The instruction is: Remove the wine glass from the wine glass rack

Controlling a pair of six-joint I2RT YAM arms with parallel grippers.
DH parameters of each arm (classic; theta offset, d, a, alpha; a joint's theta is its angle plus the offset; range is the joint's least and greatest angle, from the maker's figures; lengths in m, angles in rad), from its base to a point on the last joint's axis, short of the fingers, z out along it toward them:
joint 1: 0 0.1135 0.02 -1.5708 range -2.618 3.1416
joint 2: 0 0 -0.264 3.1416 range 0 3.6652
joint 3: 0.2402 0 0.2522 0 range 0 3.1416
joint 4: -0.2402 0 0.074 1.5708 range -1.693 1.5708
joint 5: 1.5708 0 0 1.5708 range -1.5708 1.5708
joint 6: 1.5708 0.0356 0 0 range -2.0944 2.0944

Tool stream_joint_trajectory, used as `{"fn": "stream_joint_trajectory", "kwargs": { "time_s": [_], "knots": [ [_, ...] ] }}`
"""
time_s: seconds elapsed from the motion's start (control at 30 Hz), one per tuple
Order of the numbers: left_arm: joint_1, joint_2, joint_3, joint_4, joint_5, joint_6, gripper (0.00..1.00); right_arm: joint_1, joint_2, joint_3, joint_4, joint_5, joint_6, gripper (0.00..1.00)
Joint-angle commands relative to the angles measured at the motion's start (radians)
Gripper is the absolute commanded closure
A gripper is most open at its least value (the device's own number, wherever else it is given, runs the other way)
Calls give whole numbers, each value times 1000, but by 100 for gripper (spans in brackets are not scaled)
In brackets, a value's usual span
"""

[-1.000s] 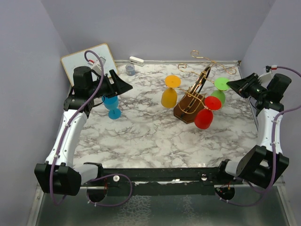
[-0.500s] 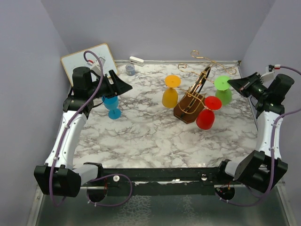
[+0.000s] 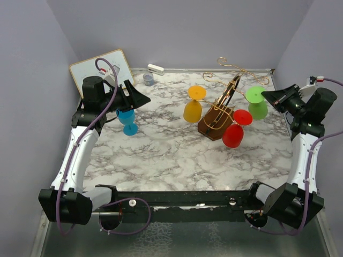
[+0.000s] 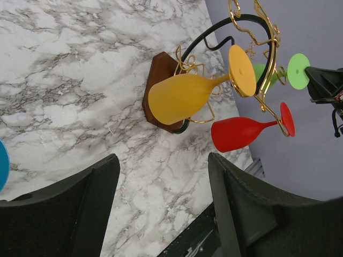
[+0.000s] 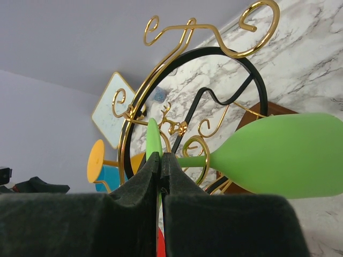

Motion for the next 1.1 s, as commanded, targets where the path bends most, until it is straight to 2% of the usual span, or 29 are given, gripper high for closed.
{"fn": "stream_joint_trajectory", "kwargs": {
  "time_s": [0.0, 0.17, 0.47, 1.07],
  "knots": [
    [-4, -30, -5, -1, -17, 18, 31, -2, -26, -9, -23, -6, 1, 99],
    [-4, -31, -13, 9, -17, 11, 31, -3, -23, -4, -14, -81, -4, 99],
    [-4, -35, -18, 11, -14, 5, 31, -2, -28, 2, -45, -109, -26, 99],
    [-4, -45, -14, 12, -23, -5, 31, -2, 132, 23, 151, -177, 45, 99]
  ]
}}
